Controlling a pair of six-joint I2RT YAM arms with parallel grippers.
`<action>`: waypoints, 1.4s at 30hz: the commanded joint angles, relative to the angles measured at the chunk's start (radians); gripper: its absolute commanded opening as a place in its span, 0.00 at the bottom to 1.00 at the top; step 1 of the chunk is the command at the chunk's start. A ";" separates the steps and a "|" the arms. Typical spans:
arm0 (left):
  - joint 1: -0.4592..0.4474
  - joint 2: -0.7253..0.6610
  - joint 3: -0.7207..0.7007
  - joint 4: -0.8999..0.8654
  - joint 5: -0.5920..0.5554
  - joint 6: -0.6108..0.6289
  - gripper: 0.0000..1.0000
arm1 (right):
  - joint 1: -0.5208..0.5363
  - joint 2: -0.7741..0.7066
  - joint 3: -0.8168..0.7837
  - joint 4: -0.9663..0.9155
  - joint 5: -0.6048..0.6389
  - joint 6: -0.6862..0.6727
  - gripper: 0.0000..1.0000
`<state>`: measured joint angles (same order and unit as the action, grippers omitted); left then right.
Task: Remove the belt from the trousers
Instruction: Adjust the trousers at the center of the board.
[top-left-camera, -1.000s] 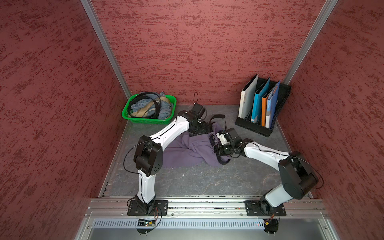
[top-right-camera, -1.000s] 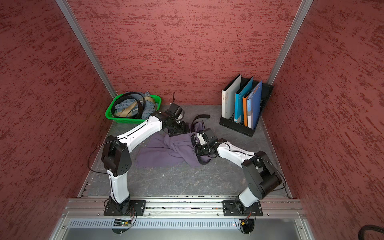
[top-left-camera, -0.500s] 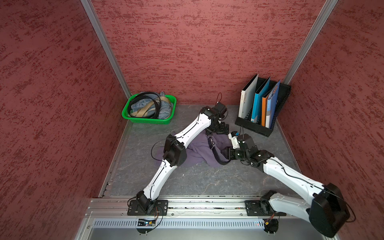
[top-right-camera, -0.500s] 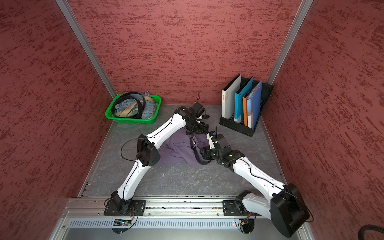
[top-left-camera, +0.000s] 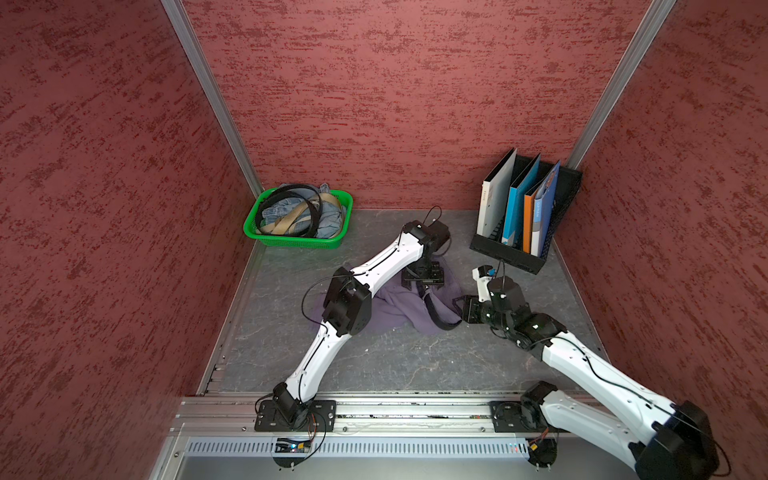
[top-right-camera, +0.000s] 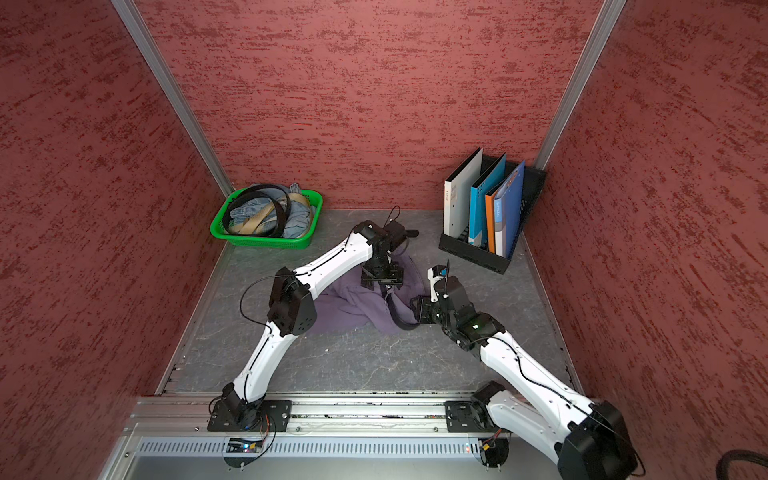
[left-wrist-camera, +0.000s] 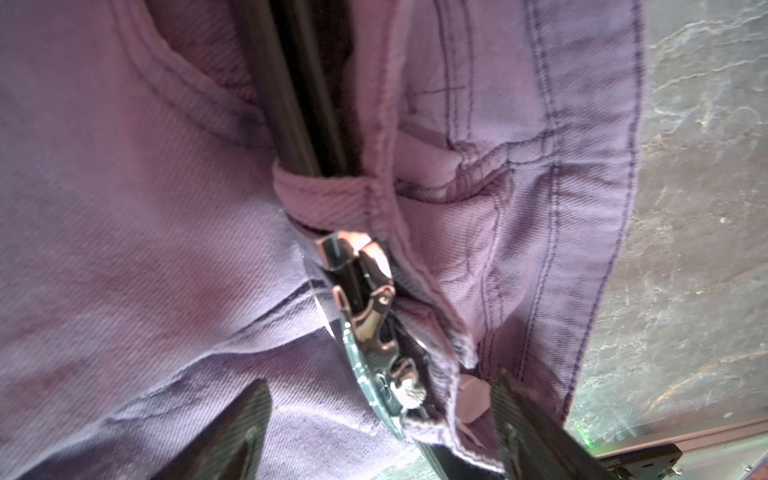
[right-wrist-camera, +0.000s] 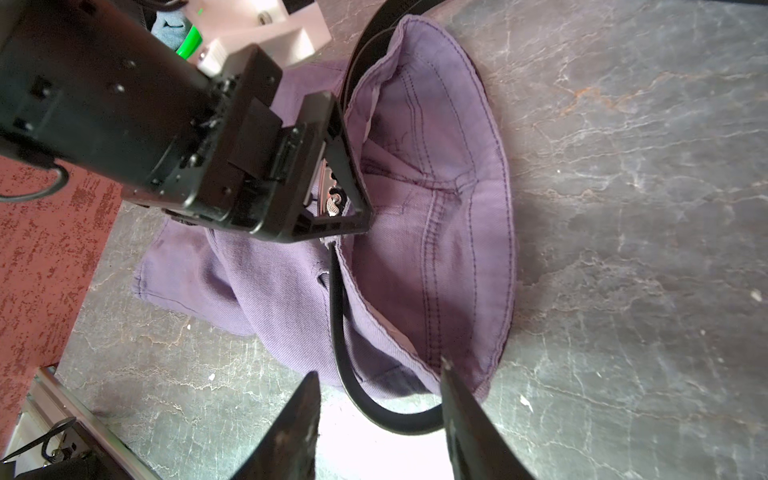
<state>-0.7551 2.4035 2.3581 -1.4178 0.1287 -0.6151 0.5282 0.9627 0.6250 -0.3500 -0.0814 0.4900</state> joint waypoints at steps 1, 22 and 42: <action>-0.006 0.040 0.055 0.026 0.016 -0.024 0.76 | -0.007 -0.030 -0.014 -0.010 -0.006 0.010 0.47; 0.026 0.044 0.074 0.020 0.099 -0.011 0.00 | -0.025 -0.208 -0.039 -0.041 -0.057 0.039 0.47; 0.104 -0.375 0.383 0.850 0.117 -0.034 0.00 | 0.173 0.473 0.198 0.511 -0.903 0.093 0.21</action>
<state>-0.6456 2.0987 2.6297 -0.8490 0.2024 -0.6724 0.6674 1.3563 0.7349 0.0799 -0.9112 0.6292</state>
